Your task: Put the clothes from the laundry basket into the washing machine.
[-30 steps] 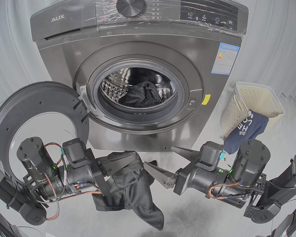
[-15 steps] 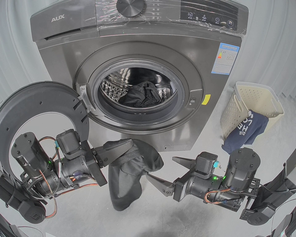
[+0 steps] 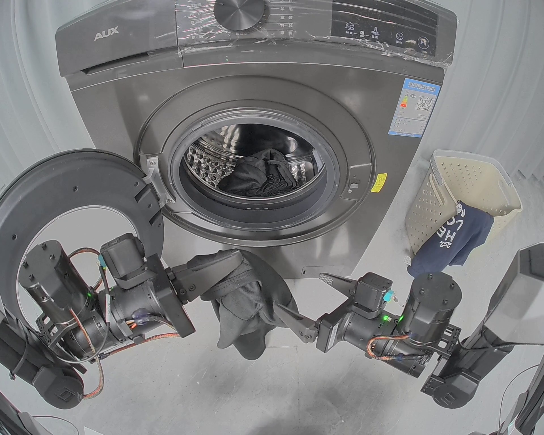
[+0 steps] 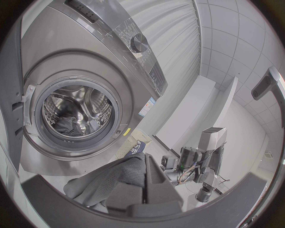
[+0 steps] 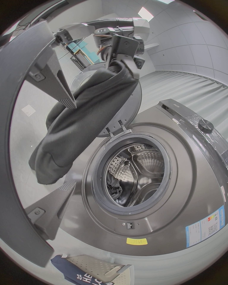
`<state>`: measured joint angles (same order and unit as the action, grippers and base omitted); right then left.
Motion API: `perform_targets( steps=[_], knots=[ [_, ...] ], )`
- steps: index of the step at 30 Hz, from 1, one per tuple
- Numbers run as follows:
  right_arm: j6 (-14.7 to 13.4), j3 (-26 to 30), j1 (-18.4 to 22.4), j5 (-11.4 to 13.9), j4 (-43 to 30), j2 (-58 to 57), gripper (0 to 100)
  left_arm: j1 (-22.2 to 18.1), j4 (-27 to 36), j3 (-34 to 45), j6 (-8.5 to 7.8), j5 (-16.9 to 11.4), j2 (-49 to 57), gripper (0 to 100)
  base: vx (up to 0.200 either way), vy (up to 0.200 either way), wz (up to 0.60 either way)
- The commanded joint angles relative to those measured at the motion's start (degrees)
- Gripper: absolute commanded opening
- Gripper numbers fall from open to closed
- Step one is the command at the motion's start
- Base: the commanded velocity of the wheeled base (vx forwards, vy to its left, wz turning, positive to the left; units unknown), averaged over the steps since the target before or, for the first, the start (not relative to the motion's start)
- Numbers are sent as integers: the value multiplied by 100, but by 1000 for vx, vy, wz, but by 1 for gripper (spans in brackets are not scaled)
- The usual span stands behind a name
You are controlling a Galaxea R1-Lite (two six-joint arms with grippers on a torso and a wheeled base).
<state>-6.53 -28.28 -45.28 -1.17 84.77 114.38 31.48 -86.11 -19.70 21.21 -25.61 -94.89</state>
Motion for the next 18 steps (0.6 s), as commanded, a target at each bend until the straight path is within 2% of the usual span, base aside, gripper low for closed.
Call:
perform_targets(
  steps=[1,9,13,18],
  knots=[
    [29,60,72,12,57,392,100,-71,-2,-87,15,-5,-47,0,0,0,0],
    [47,191,-183,56,74,383,100,-142,-2,-192,32,30,-73,0,0,0,0],
    [65,130,-342,231,74,348,100,-142,-2,-148,23,39,-56,0,0,0,0],
    [82,-37,-342,205,83,541,100,-142,-2,-122,23,48,-29,0,0,0,0]
  ],
)
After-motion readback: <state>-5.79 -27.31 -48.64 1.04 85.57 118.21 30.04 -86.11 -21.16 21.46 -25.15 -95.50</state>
